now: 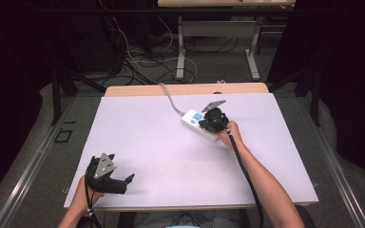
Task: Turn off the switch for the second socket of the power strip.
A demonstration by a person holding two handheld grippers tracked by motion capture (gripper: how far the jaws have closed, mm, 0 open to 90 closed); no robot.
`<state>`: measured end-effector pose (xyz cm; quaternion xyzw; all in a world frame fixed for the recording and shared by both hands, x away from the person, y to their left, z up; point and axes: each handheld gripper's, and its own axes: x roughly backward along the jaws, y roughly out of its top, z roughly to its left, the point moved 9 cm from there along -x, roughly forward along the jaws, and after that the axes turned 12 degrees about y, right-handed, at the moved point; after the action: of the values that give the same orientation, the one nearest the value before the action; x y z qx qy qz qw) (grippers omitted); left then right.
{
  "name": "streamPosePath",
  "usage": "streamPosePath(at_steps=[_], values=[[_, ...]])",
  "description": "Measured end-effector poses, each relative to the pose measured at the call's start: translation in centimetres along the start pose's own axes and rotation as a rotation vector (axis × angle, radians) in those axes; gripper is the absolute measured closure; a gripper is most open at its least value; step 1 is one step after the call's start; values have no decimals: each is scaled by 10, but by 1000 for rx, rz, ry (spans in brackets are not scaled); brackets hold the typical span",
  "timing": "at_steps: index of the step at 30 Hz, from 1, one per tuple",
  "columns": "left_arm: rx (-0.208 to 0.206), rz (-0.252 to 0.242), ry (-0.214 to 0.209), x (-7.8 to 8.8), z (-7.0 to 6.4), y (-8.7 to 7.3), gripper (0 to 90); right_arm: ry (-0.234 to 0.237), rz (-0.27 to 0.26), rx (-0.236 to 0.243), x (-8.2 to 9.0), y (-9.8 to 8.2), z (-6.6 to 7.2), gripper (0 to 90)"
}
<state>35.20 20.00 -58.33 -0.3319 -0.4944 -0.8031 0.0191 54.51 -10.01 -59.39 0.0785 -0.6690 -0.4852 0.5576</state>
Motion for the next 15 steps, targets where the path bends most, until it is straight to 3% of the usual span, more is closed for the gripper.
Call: streamPosePath(at_steps=[5, 10, 15], values=[[-1, -1, -3, 1, 0, 0, 10, -10, -5, -14, 0, 0, 0, 900], [-1, -1, -3, 1, 0, 0, 10, 15, -28, -21, -1, 0, 0, 900], [-3, 0, -3, 1, 0, 0, 10, -8, -17, -25, 0, -1, 0, 900]])
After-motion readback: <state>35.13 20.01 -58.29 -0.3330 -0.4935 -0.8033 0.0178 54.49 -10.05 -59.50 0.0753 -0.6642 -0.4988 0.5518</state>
